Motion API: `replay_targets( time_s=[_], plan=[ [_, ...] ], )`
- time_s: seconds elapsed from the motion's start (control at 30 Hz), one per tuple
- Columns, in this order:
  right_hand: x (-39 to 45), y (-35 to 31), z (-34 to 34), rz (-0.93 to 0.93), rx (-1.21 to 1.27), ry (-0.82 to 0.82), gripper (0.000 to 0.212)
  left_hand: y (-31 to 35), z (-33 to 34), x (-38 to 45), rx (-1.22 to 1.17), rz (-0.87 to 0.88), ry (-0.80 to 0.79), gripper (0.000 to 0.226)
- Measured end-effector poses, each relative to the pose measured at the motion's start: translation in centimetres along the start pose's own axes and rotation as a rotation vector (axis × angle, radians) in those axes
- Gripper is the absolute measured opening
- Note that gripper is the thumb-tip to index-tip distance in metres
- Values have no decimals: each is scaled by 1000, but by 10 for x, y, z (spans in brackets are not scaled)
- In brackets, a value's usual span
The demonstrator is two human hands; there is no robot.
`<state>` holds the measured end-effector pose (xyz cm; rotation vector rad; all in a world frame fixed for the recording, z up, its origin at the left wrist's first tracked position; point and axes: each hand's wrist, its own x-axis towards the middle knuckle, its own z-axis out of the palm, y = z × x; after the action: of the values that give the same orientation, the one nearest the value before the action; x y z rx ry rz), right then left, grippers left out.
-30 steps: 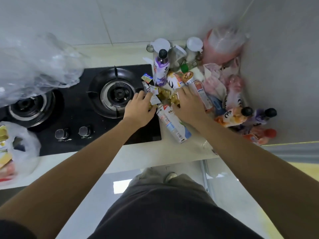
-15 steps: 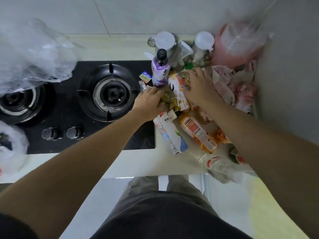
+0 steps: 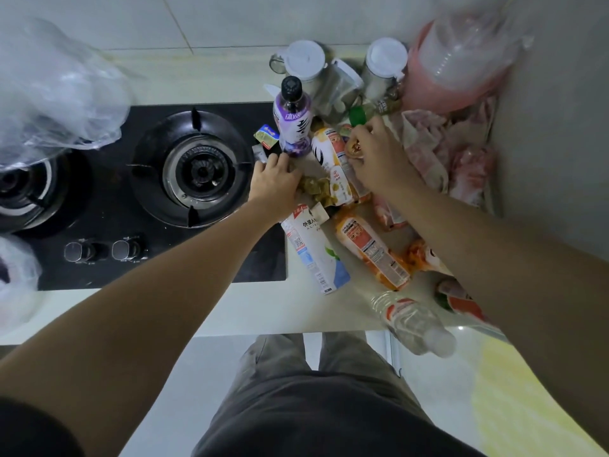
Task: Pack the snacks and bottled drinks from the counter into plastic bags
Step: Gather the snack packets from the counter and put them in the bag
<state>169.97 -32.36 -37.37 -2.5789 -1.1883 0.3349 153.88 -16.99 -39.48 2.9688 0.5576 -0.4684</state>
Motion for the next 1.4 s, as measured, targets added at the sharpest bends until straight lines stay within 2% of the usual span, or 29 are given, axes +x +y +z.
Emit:
replay_targets(
  time_s=[0.17, 0.37, 0.63, 0.8, 1.1, 1.4],
  plan=[
    [-10, -1, -2, -27, -1, 38, 32, 1, -7, -4, -29, -9, 2, 44],
    [-28, -20, -12, -13, 11, 102, 35, -11, -17, -23, -65, 28, 141, 38],
    [-72, -76, -12, 12, 25, 136, 40, -41, -23, -82, -101, 24, 299, 38],
    [-87, -123, -3, -26, 33, 128, 41, -70, -26, -144, -113, -98, 365, 37],
    [-119, -234, 35, -320, 279, 19, 51, -131, -6, -286, -158, -435, 443, 32],
    [-123, -380, 75, -585, 282, -139, 48, -226, 28, -405, -243, -758, 466, 32]
  ],
)
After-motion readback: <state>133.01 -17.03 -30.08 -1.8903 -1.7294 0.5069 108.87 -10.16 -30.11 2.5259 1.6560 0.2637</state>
